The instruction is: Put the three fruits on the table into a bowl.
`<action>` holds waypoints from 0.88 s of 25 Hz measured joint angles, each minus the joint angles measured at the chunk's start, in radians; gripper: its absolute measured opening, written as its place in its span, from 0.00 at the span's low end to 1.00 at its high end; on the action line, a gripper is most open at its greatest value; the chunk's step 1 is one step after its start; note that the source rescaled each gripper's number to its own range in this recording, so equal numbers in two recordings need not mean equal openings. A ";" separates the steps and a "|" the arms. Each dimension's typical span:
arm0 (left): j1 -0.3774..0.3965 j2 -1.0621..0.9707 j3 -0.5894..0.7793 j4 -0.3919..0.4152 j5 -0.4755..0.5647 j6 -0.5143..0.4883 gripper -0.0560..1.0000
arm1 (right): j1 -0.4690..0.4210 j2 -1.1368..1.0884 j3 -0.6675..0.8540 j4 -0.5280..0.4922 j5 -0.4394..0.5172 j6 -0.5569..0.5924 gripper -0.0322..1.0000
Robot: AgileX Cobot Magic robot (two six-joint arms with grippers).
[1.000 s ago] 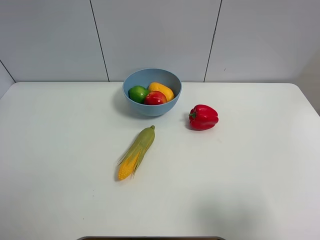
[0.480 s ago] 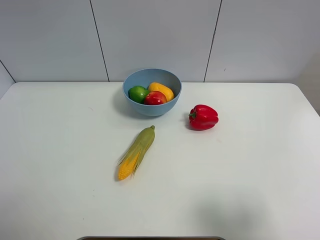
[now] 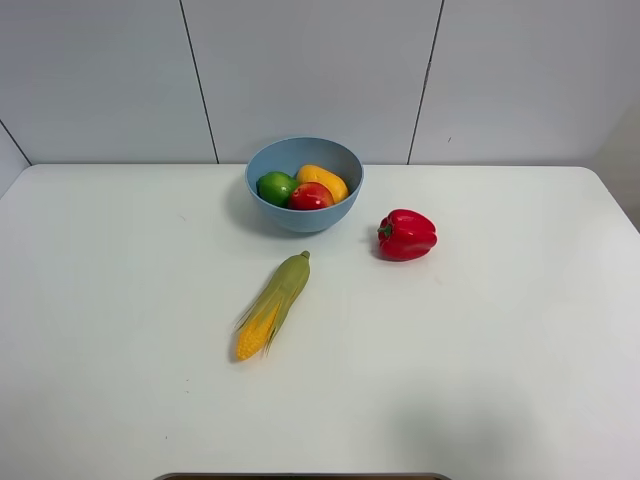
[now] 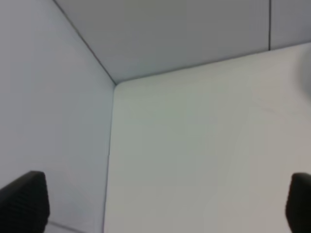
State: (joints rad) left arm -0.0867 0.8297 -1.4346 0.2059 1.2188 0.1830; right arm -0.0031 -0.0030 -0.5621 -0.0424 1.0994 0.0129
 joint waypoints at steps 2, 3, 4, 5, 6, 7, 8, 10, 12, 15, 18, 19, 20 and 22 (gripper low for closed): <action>0.000 -0.064 0.060 0.028 0.000 -0.019 1.00 | 0.000 0.000 0.000 0.000 0.000 0.000 0.98; 0.000 -0.100 0.094 0.035 0.000 -0.028 1.00 | 0.000 0.000 0.000 0.000 0.000 0.000 0.98; 0.000 -0.138 0.127 0.036 0.000 -0.044 1.00 | 0.000 0.000 0.000 0.000 0.000 0.000 0.98; 0.000 -0.176 0.154 0.034 0.000 -0.061 1.00 | 0.000 0.000 0.000 0.000 0.000 0.000 0.98; 0.000 -0.208 0.187 0.027 0.000 -0.077 1.00 | 0.000 0.000 0.000 0.000 0.000 0.000 0.98; 0.000 -0.246 0.222 0.018 0.000 -0.098 1.00 | 0.000 0.000 0.000 0.000 0.000 0.000 0.98; 0.000 -0.284 0.258 0.009 0.000 -0.122 1.00 | 0.000 0.000 0.000 0.000 0.000 0.000 0.98; 0.000 -0.354 0.330 0.005 0.000 -0.163 1.00 | 0.000 0.000 0.000 0.000 0.000 0.000 0.98; 0.000 -0.428 0.409 0.005 0.000 -0.198 1.00 | 0.000 0.000 0.000 0.000 0.000 0.000 0.98; 0.000 -0.529 0.512 -0.013 -0.006 -0.241 1.00 | 0.000 0.000 0.000 0.000 0.000 0.000 0.98; 0.000 -0.605 0.604 -0.068 -0.040 -0.278 1.00 | 0.000 0.000 0.000 0.000 0.000 0.000 0.98; 0.000 -0.629 0.636 -0.080 -0.050 -0.282 1.00 | 0.000 0.000 0.000 0.000 0.000 0.000 0.98; 0.000 -0.648 0.661 -0.087 -0.055 -0.286 1.00 | 0.000 0.000 0.000 0.000 0.000 0.000 0.98; 0.000 -0.690 0.717 -0.092 -0.058 -0.288 1.00 | 0.000 0.000 0.000 0.000 0.000 0.000 0.98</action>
State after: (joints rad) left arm -0.0867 0.1398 -0.7173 0.1143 1.1603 -0.1051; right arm -0.0031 -0.0030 -0.5621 -0.0424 1.0994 0.0129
